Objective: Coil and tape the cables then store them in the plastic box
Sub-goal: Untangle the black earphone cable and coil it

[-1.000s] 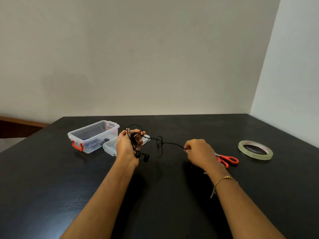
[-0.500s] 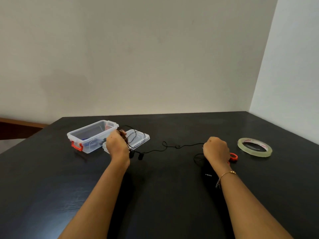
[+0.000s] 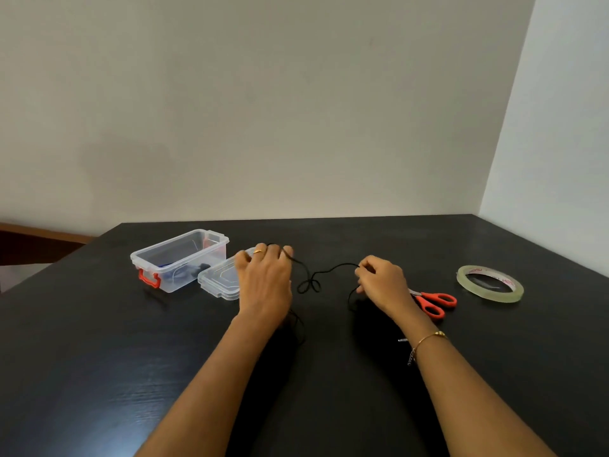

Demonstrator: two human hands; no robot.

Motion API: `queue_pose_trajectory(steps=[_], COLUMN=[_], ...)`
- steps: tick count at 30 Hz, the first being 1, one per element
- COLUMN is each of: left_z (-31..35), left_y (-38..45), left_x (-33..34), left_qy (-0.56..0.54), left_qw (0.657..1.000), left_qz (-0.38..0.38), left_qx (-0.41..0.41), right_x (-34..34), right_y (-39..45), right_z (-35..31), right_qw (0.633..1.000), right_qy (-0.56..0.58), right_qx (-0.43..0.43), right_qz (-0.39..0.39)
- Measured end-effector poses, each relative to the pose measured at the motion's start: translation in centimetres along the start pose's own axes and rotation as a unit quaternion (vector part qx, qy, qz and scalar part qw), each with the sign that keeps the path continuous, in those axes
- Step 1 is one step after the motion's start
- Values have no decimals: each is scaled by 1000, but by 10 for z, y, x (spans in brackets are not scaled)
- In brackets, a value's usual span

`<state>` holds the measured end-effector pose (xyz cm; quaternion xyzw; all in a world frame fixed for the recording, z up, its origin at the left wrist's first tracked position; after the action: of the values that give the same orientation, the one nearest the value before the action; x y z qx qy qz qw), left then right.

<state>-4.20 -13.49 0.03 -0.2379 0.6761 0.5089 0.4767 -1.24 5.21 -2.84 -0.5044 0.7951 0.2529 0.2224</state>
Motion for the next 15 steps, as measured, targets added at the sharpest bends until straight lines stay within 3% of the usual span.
queue_pose_trajectory(steps=[2,4,7,10,13,15], left_z=[10,15,22,24,27,28], left_y=[-1,-2,-6,-7,-8,-9], left_x=[-4,-2,14,24,21,16], left_qy=[-113,-229,-284,-470,-610,-653], left_qw=[992,972,952,867,774,742], left_qz=[8,-22,-104,-162,-167,-145], left_qx=[51,52,55,18,-19,-36], right_x=[3,6,8,13,12,9], right_y=[0,-1,-1,-3,-4,-3], right_z=[-6,-10,-13,-17,-19,-19], right_qw=[1000,1000,999,998,998,998], right_qy=[-15,-7,27,42,19,3], right_qx=[-20,-30,-40,-51,-63,-66], right_qz=[3,3,-1,-23,-8,4])
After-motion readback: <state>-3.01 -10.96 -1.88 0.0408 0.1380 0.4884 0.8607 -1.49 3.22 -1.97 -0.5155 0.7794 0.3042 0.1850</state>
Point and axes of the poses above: each hand's wrist, its own y-axis towards the middle knuckle, its own x-axis out of the palm, z = x × y, the point moved 7 cm from there along y, towards the middle knuckle, and after that the axes turned 6 degrees about -z, right-handed, at the moved point
